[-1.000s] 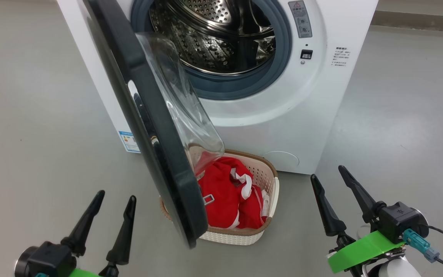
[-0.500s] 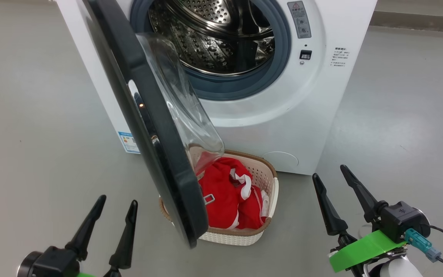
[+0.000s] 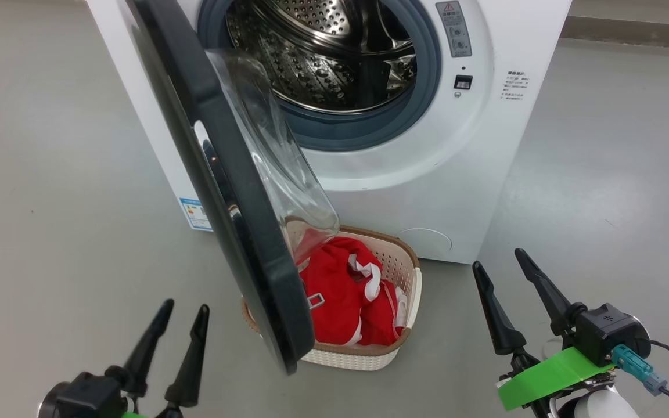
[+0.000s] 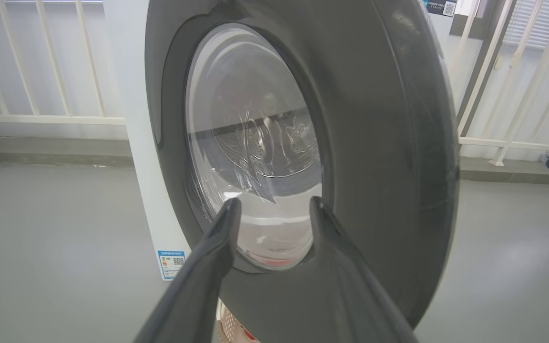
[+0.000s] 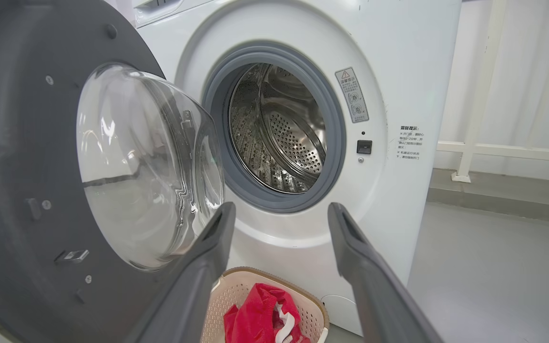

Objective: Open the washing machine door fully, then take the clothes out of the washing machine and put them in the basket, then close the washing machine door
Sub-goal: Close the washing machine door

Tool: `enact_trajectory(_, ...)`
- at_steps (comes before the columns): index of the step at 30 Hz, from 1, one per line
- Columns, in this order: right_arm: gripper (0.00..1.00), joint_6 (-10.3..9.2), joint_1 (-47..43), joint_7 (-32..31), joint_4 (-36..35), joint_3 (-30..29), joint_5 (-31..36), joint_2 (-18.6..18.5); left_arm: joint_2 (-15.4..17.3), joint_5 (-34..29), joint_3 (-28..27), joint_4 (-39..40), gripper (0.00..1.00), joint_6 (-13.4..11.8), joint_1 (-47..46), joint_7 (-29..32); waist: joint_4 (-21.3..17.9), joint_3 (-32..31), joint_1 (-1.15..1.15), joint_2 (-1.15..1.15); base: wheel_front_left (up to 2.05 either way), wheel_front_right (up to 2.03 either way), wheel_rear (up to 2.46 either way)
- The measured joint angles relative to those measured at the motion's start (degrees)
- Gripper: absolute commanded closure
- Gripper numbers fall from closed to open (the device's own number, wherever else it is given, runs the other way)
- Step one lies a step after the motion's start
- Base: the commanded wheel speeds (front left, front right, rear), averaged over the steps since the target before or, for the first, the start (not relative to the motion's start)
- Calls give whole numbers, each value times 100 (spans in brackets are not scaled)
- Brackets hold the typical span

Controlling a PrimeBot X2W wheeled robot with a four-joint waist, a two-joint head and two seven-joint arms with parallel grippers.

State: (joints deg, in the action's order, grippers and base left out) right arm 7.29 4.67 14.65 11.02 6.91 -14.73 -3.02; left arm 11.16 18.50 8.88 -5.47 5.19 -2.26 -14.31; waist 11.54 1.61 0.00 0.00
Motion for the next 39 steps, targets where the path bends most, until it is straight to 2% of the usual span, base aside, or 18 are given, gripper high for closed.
enact_trajectory(1, 0, 0, 0, 0, 0, 0, 0, 0, -30, 96, 3, -15, 100, 45, -2, 0, 3, -2, 0, 0, 0, 0, 0)
enact_trajectory(6, 0, 0, 1, 0, 1, 0, 0, 0, -116, 686, -11, -19, 100, 141, -53, 52, 19, -10, 0, 0, 0, 0, 0)
enact_trajectory(9, 0, 0, 0, 0, 0, 0, 0, 1, -177, 1341, -135, 40, 100, 149, -201, 190, 25, -16, 0, 0, 0, 0, 0)
enact_trajectory(11, 0, 0, 1, 0, -1, 0, 0, 1, -276, 1944, -255, 144, 100, 189, -327, 370, 27, -9, 0, 0, 0, 0, 0)
enact_trajectory(17, 0, 0, 1, 0, 3, 3, 0, 2, -628, 4407, -762, 416, 100, 165, -766, 1385, 20, -17, 0, 0, 0, 0, 0)
enact_trajectory(19, 0, 0, 0, 0, 3, 10, 0, 1, -688, 5103, -925, 488, 100, -56, -931, 1774, 7, -23, 0, 0, 0, 0, 0)
enact_trajectory(24, 0, 0, 1, 0, 3, 70, 0, 1, -739, 6385, -1134, 649, 100, -922, -1300, 2743, -46, -17, 0, 0, 0, 0, 0)
enact_trajectory(28, 0, 0, 1, 0, 5, 109, 0, 1, -817, 6928, -1234, 821, 100, -1422, -1533, 3167, -99, 9, 0, 0, 0, 0, 0)
enact_trajectory(32, 0, 0, 7, 0, 5, 113, 0, 1, -818, 7123, -1240, 924, 100, -1679, -1658, 3328, -170, 48, 0, 0, 0, 0, 0)
enact_trajectory(39, 0, 0, 34, 0, 1, 102, -189, 1, -836, 7268, -1058, 1110, 100, -1683, -1673, 3404, -316, 156, 0, 0, 0, 0, 0)
